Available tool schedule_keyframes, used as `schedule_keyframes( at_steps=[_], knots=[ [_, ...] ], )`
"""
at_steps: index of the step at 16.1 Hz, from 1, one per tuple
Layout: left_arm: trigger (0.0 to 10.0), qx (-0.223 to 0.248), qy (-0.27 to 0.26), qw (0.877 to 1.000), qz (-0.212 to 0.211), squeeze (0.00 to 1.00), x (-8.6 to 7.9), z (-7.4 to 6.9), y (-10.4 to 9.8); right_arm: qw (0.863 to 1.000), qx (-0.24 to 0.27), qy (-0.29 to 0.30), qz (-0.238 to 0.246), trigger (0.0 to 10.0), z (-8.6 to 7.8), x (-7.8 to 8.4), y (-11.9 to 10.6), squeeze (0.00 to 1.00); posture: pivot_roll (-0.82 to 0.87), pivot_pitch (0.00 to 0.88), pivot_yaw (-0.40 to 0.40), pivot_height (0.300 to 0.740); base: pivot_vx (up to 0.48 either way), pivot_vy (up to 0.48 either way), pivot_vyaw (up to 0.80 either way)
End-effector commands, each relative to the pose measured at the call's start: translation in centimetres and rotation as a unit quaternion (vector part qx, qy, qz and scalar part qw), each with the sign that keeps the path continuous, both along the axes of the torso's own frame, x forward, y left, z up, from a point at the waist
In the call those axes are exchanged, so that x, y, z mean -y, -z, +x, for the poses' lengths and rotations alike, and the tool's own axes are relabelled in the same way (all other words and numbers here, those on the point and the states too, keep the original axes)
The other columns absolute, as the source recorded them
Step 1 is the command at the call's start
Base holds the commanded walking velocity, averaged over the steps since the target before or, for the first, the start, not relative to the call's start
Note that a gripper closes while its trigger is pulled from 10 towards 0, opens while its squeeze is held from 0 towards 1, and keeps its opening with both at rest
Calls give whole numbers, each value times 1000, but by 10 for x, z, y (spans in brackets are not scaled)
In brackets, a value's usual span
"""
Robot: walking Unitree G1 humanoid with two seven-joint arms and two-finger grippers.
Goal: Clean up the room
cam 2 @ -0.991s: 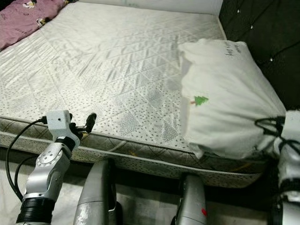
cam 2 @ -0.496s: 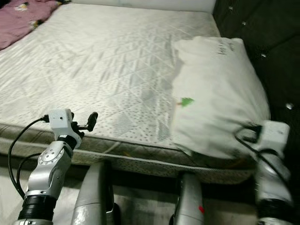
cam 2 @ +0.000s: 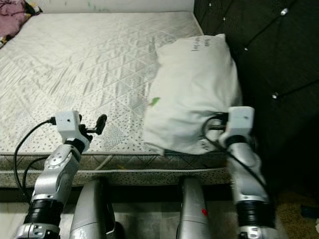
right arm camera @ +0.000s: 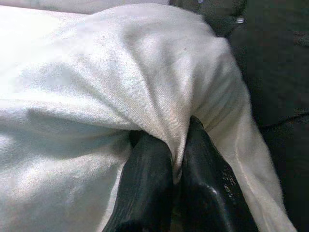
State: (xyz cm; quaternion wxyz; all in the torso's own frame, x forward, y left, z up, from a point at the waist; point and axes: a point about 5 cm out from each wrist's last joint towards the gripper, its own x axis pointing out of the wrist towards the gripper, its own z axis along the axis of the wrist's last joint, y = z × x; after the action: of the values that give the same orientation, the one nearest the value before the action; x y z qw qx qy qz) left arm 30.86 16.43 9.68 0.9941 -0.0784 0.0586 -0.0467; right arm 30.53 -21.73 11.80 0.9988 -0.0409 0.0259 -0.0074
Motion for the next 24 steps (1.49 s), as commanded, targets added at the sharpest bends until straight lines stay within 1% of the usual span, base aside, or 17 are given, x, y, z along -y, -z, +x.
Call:
schedule_keyframes(
  at_steps=[1, 2, 3, 4, 6, 7, 8, 9, 10, 11, 13, 15, 17, 19, 21, 22, 24],
  knots=[
    [10000, 9, 2, 1000, 9, 0, -3, 4, -4, 999, 0, -31, 8, 10000, 2, -19, -3, 0, -39, 0, 64, 554, 0, 0, 0],
    [10000, 12, 2, 1000, 10, 0, -3, 6, -5, 999, -9, -30, 15, 10000, 1, -21, 0, 0, -39, 0, 63, 563, 0, 0, 0],
    [10000, 15, 1, 1000, 9, 0, -3, 8, -6, 1000, -2, -26, 15, 10000, 3, -25, 1, 0, -37, 0, 61, 578, 0, 0, 0],
    [10000, 17, 1, 1000, 9, 0, -3, 9, -7, 999, -5, -20, 29, 10000, 4, -29, 3, 0, -33, 0, 57, 587, 0, 0, 0],
    [10000, 24, -4, 1000, 8, 0, -3, 11, -9, 999, -4, -15, 35, 10000, 4, -38, 6, 0, -25, 0, 53, 606, 0, 0, 0],
    [10000, 25, -5, 1000, 7, 0, -3, 11, -9, 999, -9, -15, 40, 10000, 4, -40, 8, 0, -26, 0, 53, 606, 0, 0, 0],
    [10000, 25, -9, 1000, 8, 0, -6, 11, -8, 999, -16, -14, 45, 10000, 9, -42, 12, 0, -21, 0, 51, 606, 0, 0, 0],
    [10000, 26, -10, 1000, 9, 0, -6, 11, -8, 999, -20, -13, 35, 10000, 14, -42, 12, 0, -21, 0, 50, 606, 0, 0, 0],
    [10000, 27, -10, 1000, 10, 0, -7, 11, -8, 999, -12, -22, 29, 10000, 21, -42, 7, 0, -20, 0, 45, 606, 0, 0, 0],
    [10000, 26, -12, 1000, 11, 0, -8, 10, -7, 1000, 3, -16, 20, 10000, 28, -37, -2, 0, -17, 0, 40, 606, 0, 0, 0],
    [10000, 28, -16, 999, 9, 0, -8, 10, -7, 1000, 23, 9, 4, 10000, 39, -21, -16, 0, -12, 0, 33, 606, 0, 0, 0],
    [10000, 27, -18, 999, 7, 0, -8, 7, -4, 998, 41, 39, -8, 10000, 49, -1, -29, 0, -9, 0, 29, 606, 0, 0, 0],
    [10000, 25, -20, 999, 6, 0, -8, 5, -3, 997, 48, 60, -17, 10000, 53, 11, -36, 0, -5, 0, 27, 606, 0, 0, 0],
    [10000, 24, -21, 999, 7, 0, -9, 5, -3, 995, 42, 90, -29, 10000, 53, 25, -36, 0, -3, 0, 26, 606, 0, 0, 0],
    [10000, 23, -23, 999, 9, 0, -11, 4, -3, 988, 22, 146, -40, 10000, 49, 49, -30, 0, -4, 0, 31, 606, 0, 0, 0],
    [10000, 23, -22, 999, 10, 0, -11, 4, -3, 982, 5, 180, -52, 10000, 44, 65, -27, 0, -3, 0, 31, 606, 0, 0, 0],
    [10000, 22, -23, 999, 11, 0, -12, 4, -3, 971, -16, 230, -62, 10000, 34, 88, -20, 0, -2, 0, 34, 606, 0, 0, 0]
  ],
)
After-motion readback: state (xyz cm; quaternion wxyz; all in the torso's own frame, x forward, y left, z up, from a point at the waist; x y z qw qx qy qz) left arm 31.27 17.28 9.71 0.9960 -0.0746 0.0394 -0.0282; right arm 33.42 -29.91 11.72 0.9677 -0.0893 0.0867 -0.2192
